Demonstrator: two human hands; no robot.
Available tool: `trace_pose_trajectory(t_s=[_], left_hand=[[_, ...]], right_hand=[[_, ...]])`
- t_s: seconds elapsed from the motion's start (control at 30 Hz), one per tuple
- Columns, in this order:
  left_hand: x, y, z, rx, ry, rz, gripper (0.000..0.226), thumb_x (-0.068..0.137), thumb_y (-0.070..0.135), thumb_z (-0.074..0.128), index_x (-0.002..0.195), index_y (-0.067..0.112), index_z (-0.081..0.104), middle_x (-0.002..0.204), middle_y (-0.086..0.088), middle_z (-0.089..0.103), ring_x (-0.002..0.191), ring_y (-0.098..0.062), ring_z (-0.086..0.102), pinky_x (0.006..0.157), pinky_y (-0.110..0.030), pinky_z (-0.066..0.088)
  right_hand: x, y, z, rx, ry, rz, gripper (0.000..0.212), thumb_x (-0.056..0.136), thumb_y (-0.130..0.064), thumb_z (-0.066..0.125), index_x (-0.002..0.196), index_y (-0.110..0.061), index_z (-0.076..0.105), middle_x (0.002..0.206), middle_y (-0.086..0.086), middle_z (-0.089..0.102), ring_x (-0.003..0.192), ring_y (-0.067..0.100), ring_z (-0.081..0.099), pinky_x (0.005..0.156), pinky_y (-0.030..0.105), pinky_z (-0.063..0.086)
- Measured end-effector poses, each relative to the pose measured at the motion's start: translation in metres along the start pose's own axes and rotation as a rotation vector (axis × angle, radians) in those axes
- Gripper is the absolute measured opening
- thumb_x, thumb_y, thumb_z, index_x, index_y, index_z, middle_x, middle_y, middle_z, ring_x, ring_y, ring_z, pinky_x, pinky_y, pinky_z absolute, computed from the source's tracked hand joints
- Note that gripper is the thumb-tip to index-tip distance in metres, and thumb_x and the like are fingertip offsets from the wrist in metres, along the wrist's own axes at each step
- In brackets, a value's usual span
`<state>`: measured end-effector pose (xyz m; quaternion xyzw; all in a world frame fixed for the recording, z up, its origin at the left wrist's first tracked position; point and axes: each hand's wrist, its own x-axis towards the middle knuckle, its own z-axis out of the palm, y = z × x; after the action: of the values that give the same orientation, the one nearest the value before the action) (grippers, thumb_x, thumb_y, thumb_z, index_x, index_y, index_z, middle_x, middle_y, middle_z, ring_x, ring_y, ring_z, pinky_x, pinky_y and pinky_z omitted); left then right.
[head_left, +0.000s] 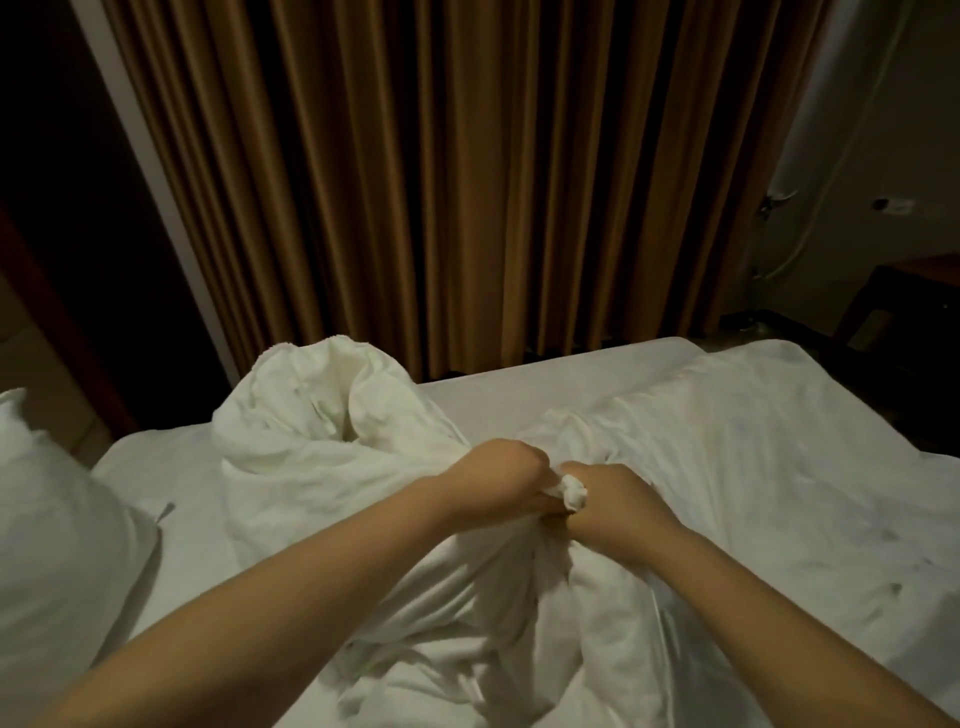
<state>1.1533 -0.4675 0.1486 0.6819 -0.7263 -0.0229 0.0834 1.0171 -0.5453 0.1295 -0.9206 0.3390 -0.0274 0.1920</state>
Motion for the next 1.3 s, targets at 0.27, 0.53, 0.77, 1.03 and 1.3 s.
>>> trace_pose_trajectory(t_s=[0.27,0.53,0.77,1.03,1.3], left_hand=[[-0.031,-0.096,0.03,0.374,-0.12,-0.136,0.05,0.087,0.065,0.045,0.118,0.031,0.063,0.113,0.002,0.053,0.109,-0.02,0.046,0.093,-0.036,0.029],[-0.098,-0.204,-0.002,0.674,-0.271,-0.558,0.032,0.088,0.039,0.048,0.114,0.032,0.065,0.121,0.011,0.051,0.123,-0.018,0.036,0.112,-0.049,0.015],[-0.123,-0.239,-0.063,0.707,-0.147,-0.719,0.024,0.091,0.034,0.049,0.108,0.03,0.065,0.112,0.011,0.053,0.114,-0.017,0.04,0.102,-0.047,0.031],[-0.015,-0.253,-0.204,0.495,0.417,-0.957,0.029,0.092,0.022,0.049,0.118,0.018,0.061,0.126,0.0,0.047,0.127,-0.024,0.031,0.101,-0.051,0.032],[0.005,-0.202,-0.09,0.245,0.136,-0.759,0.06,0.095,0.024,0.047,0.147,0.014,0.019,0.148,-0.01,0.031,0.131,-0.03,0.039,0.099,-0.043,0.039]], right_hand=[[-0.01,0.051,0.003,0.059,0.19,0.156,0.016,0.084,-0.041,0.061,0.085,-0.027,0.053,0.081,-0.002,0.061,0.078,0.021,0.059,0.066,0.03,0.045],[-0.018,0.086,0.016,0.061,0.203,0.306,0.02,0.087,-0.042,0.056,0.082,-0.023,0.051,0.071,-0.003,0.061,0.065,0.014,0.058,0.059,0.028,0.044],[-0.001,0.071,0.011,0.119,0.166,0.358,0.019,0.089,-0.041,0.057,0.088,-0.022,0.056,0.077,0.004,0.063,0.072,0.024,0.059,0.065,0.034,0.044],[0.087,0.026,-0.142,0.074,0.735,0.285,0.014,0.092,-0.033,0.048,0.086,-0.022,0.055,0.077,0.003,0.058,0.066,0.021,0.051,0.057,0.029,0.039],[0.083,-0.004,-0.077,0.148,0.425,0.241,0.025,0.086,-0.031,0.057,0.109,-0.023,0.059,0.103,0.004,0.064,0.094,0.026,0.059,0.07,0.028,0.04]])
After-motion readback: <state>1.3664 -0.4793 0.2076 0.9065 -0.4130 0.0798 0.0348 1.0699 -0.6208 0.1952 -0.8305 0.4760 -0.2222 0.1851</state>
